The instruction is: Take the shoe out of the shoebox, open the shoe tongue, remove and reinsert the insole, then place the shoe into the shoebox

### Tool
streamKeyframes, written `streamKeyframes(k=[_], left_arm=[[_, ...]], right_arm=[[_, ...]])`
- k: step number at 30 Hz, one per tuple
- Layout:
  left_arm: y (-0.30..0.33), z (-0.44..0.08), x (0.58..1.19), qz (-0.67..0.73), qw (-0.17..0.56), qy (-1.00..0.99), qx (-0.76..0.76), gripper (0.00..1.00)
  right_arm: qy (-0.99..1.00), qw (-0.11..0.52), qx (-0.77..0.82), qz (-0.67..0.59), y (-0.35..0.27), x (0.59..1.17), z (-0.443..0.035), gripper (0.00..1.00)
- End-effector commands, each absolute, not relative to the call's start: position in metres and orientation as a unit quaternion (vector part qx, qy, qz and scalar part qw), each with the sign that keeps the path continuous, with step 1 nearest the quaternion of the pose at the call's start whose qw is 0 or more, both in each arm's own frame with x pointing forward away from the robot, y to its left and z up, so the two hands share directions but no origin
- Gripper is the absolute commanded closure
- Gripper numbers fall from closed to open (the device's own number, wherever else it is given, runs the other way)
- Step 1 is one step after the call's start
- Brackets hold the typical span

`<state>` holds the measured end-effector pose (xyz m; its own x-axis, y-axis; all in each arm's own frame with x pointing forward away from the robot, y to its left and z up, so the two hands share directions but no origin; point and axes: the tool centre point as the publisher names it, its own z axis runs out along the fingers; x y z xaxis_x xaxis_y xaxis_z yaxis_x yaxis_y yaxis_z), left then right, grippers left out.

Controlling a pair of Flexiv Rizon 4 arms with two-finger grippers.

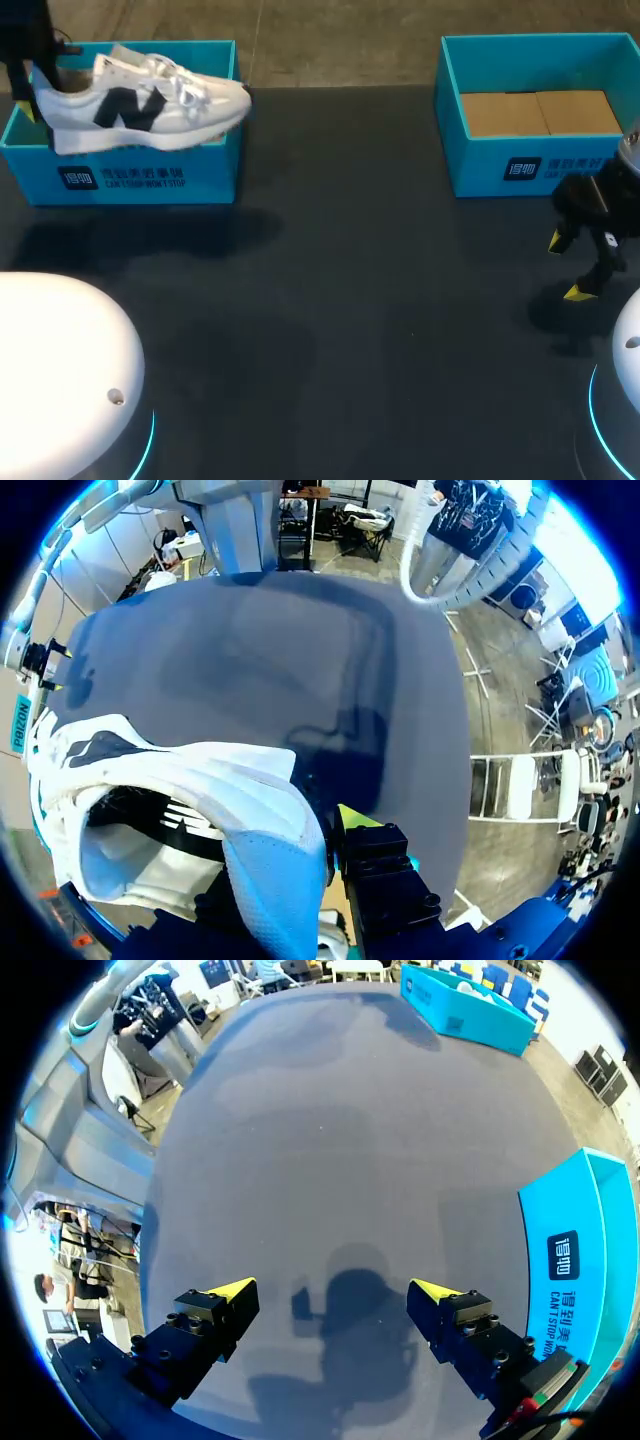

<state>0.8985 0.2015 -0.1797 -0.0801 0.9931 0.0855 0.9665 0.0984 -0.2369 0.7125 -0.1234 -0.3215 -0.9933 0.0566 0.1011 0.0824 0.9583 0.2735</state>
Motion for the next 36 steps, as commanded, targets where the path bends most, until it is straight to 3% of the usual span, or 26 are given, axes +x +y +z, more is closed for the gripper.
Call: streamKeyframes(k=[1, 19, 36], left_arm=[[0.176, -0.176, 0.853, -0.015, 0.059, -0.735, -0.675, 1.00], [0.090, -0.209, 0.792, -0.064, 0.037, -0.738, -0.670, 1.00], [0.051, -0.235, 0.750, -0.059, 0.041, -0.735, -0.675, 1.00]], right_arm=[[-0.989, 0.046, -0.036, -0.139, -0.123, 0.712, -0.322, 0.00], [-0.989, 0.046, -0.036, -0.139, -0.123, 0.712, -0.322, 0.00], [-0.989, 0.046, -0.036, -0.139, -0.123, 0.712, -0.322, 0.00]])
